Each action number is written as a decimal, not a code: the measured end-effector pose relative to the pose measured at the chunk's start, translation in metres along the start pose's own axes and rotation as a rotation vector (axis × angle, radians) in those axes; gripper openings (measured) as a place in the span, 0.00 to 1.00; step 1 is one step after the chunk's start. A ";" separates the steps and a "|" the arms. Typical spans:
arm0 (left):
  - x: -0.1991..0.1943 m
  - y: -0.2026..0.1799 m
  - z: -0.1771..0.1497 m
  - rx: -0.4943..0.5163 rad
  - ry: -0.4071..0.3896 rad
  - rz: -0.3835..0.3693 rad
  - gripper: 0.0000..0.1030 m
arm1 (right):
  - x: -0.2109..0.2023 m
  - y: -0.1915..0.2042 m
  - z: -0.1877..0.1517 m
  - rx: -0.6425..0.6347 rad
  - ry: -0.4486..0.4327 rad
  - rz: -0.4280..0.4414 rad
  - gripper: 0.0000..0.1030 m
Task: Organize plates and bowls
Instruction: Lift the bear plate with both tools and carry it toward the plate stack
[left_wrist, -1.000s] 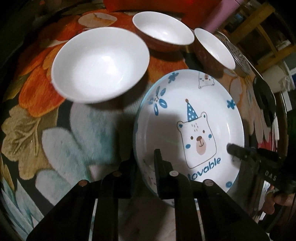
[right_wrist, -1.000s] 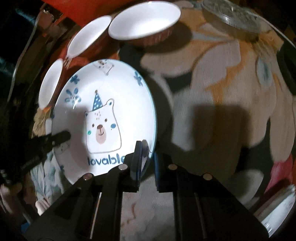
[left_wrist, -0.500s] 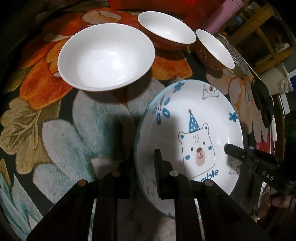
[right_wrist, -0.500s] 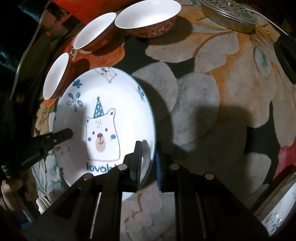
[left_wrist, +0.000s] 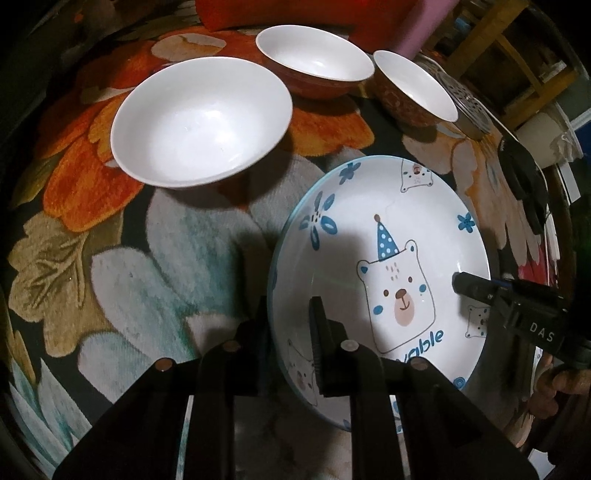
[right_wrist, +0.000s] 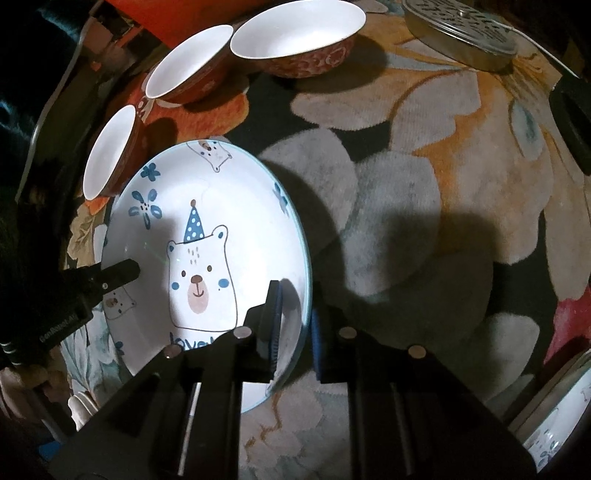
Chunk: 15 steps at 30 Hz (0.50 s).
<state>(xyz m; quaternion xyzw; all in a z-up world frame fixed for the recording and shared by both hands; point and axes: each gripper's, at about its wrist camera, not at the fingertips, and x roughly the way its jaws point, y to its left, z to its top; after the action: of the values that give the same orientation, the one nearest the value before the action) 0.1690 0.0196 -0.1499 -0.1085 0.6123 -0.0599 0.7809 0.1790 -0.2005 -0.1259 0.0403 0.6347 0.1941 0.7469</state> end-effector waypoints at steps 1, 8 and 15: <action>0.000 -0.001 -0.002 0.007 0.003 -0.001 0.17 | 0.000 0.000 -0.002 0.001 0.002 0.000 0.13; -0.006 -0.012 -0.015 0.044 0.018 -0.025 0.17 | -0.008 -0.010 -0.019 0.027 0.021 0.008 0.13; -0.011 -0.022 -0.019 0.052 0.021 -0.050 0.17 | -0.017 -0.020 -0.031 0.084 0.017 0.018 0.13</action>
<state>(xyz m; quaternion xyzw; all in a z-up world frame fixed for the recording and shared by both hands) 0.1486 -0.0011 -0.1382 -0.1028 0.6157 -0.0961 0.7753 0.1520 -0.2304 -0.1216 0.0759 0.6481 0.1744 0.7374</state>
